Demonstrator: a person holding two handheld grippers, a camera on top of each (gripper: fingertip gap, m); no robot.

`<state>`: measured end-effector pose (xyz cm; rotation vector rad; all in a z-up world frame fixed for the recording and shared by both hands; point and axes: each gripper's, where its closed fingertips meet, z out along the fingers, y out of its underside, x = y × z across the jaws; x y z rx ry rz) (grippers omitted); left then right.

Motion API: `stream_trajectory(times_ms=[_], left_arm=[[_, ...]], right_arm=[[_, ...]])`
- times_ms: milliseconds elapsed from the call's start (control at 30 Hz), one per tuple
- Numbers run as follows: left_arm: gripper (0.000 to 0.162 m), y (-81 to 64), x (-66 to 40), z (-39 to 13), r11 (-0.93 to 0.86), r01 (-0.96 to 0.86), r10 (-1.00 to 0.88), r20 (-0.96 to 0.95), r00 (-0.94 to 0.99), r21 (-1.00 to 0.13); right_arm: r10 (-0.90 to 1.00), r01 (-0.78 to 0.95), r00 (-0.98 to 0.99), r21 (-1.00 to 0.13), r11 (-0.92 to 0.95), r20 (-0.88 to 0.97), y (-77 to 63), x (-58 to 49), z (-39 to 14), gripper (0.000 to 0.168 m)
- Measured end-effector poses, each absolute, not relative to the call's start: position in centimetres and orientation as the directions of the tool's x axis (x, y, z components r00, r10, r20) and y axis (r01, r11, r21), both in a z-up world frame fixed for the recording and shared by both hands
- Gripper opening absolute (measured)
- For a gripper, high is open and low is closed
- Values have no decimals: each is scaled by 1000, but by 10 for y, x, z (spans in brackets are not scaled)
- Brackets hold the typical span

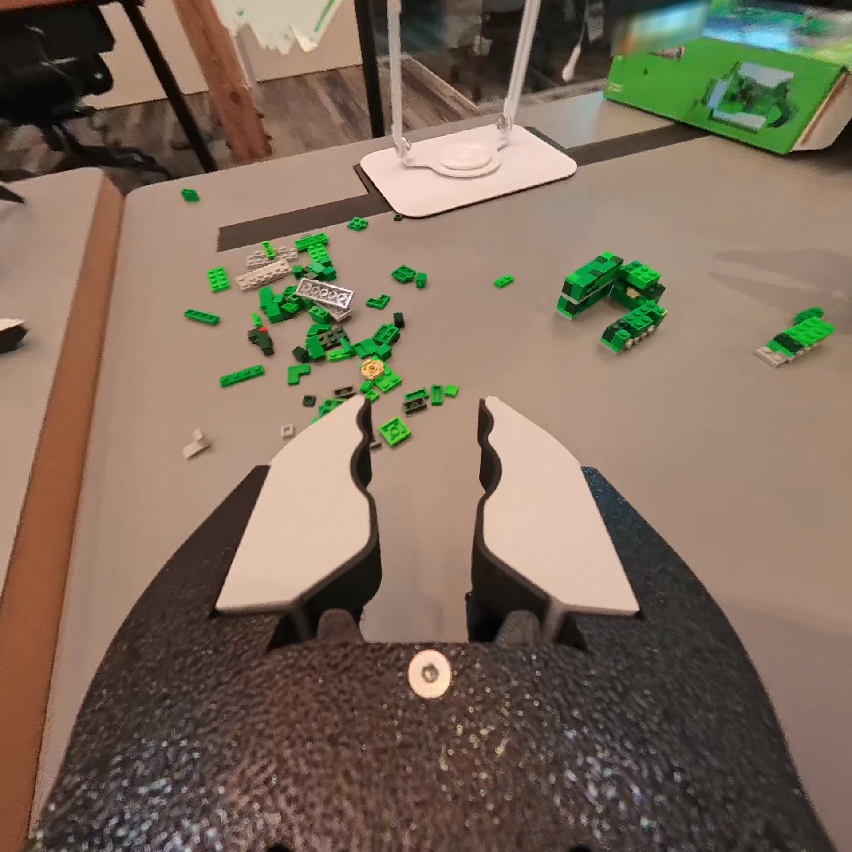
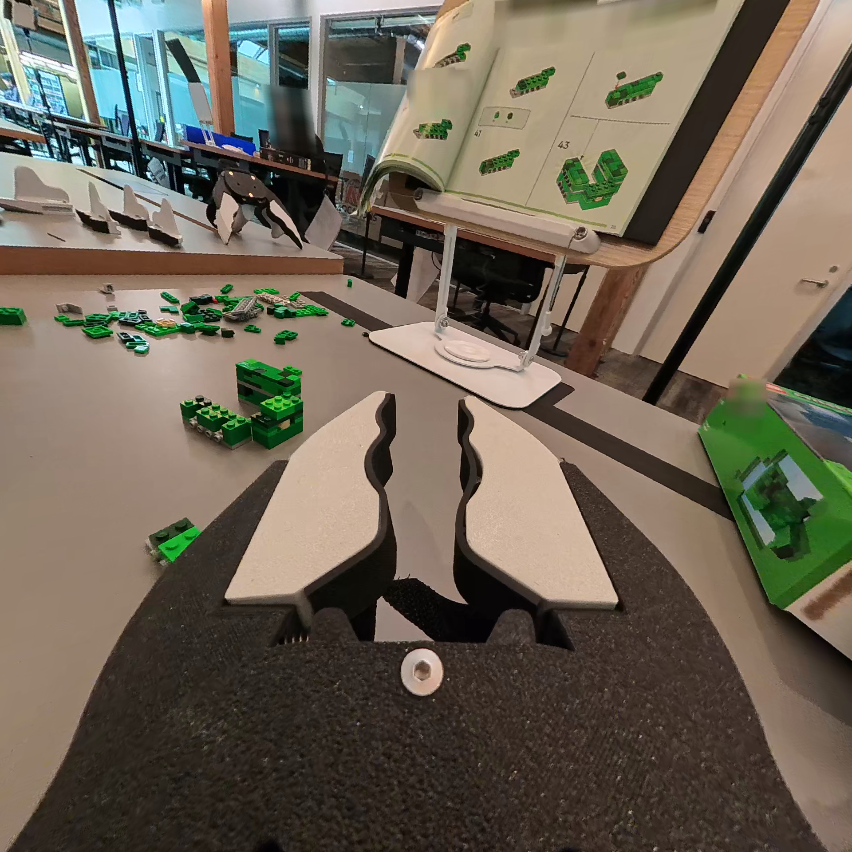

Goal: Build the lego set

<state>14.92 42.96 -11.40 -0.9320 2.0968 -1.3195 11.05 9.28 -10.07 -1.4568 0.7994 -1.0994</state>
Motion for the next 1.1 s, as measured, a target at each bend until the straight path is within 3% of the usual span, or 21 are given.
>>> stream_trajectory(times_ms=[133,367,667,933,1100], left_arm=[[44,396,174,-131,412,-334,-666,-30,-745,-848],[26,361,236,-158,617,-351,-617,-157,-771,-704],[27,355,265,-192,669,-512,-622,-29,-782,-539],[14,322,284,-174,665,-387,-553,-72,-830,-639],[24,320,288,-194,689,-423,-559,-60,-827,-588]], right_arm=[[-912,88,347,-975,-202,220,95,111,-102,25],[-913,85,355,-979,-184,202,94,110,-101,24],[-913,83,369,-985,-151,171,93,110,-100,24],[-914,84,371,-986,-143,165,93,111,-100,24],[-913,87,373,-986,-140,163,93,111,-99,24]])
